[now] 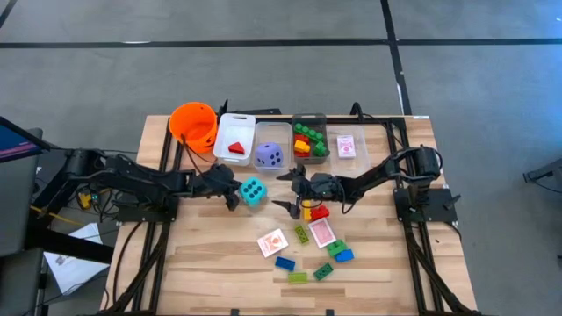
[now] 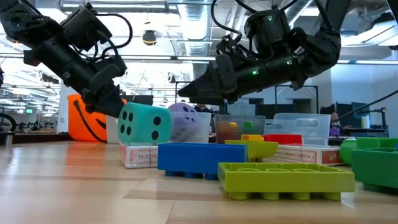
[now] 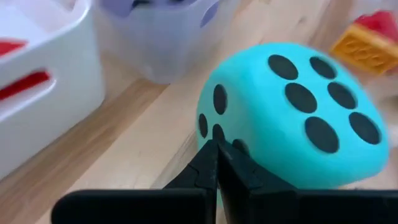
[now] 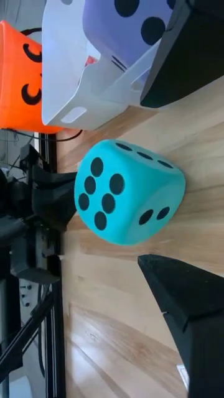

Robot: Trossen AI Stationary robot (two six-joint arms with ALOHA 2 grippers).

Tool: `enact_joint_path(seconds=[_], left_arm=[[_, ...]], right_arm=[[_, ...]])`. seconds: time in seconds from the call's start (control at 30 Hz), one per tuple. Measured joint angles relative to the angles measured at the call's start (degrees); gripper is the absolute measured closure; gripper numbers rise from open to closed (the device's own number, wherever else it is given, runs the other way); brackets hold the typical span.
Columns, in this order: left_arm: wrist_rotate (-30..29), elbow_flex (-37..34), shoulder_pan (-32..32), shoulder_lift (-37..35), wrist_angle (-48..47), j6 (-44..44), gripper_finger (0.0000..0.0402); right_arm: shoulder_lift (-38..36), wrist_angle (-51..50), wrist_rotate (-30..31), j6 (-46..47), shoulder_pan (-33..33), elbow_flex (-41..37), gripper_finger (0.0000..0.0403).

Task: Pick & Place Toys
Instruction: Put the large blue dice into the left transparent bin

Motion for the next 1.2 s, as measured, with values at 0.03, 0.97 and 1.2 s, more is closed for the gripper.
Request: enact_joint_path(seconds=[0.03, 0.97, 1.2], left_arm=[[-0.5, 0.0, 0.0, 0.3, -0.8, -0.5, 0.0401], [9.5, 0.0, 0.0, 13.3, 12.3, -1.6, 0.0402], [9.4, 0.0, 0.0, 13.3, 14.0, -2.0, 0.0402]], right_arm=[[0.0, 0.0, 0.0, 0.0, 0.0, 0.0, 0.0003], [0.0, -0.3, -1.0, 1.1, 0.4, 0.0, 0.0003], [0.0, -0.4, -3.1, 3.2, 0.9, 0.0, 0.0003]])
